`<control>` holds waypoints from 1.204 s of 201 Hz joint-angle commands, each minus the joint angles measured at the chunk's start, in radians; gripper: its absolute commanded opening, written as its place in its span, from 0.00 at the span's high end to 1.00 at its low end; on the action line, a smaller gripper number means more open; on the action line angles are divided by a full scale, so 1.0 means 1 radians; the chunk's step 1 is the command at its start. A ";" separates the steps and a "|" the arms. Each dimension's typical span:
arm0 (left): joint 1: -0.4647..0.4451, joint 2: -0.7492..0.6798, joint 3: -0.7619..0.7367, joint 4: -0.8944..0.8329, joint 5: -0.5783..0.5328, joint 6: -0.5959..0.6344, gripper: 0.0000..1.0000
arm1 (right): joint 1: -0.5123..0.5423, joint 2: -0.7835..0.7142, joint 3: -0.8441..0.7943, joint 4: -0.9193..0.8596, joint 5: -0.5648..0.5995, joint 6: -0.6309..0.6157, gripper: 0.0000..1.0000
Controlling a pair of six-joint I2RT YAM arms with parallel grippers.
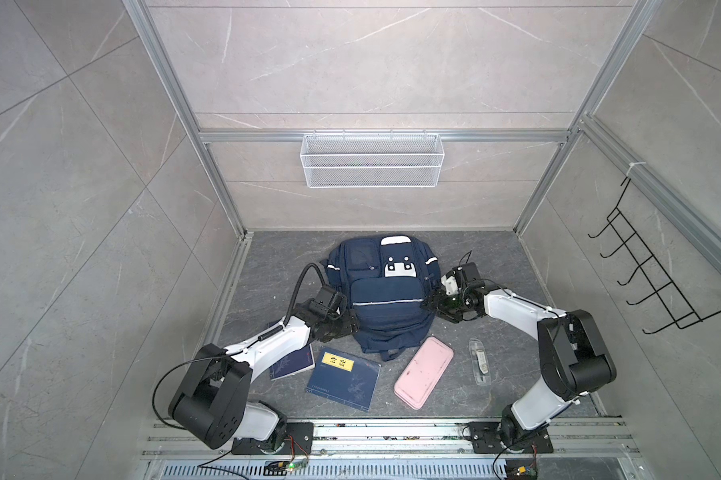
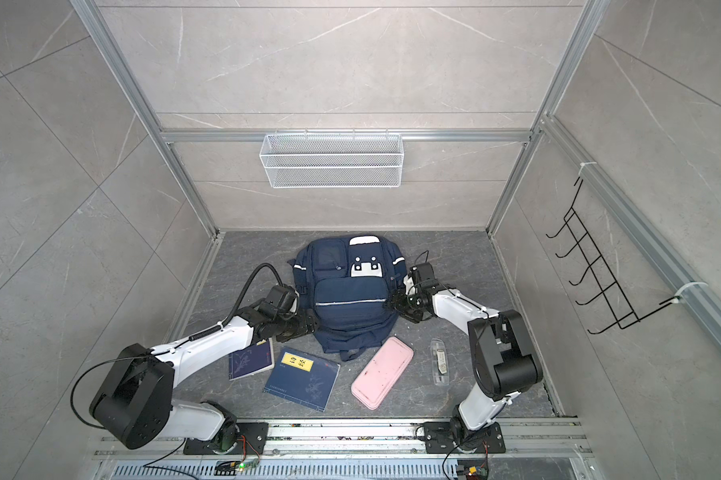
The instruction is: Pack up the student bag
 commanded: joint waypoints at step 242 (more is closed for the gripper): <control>0.123 0.547 0.698 -0.102 0.048 0.107 0.52 | 0.308 0.041 0.075 0.142 0.004 0.195 0.89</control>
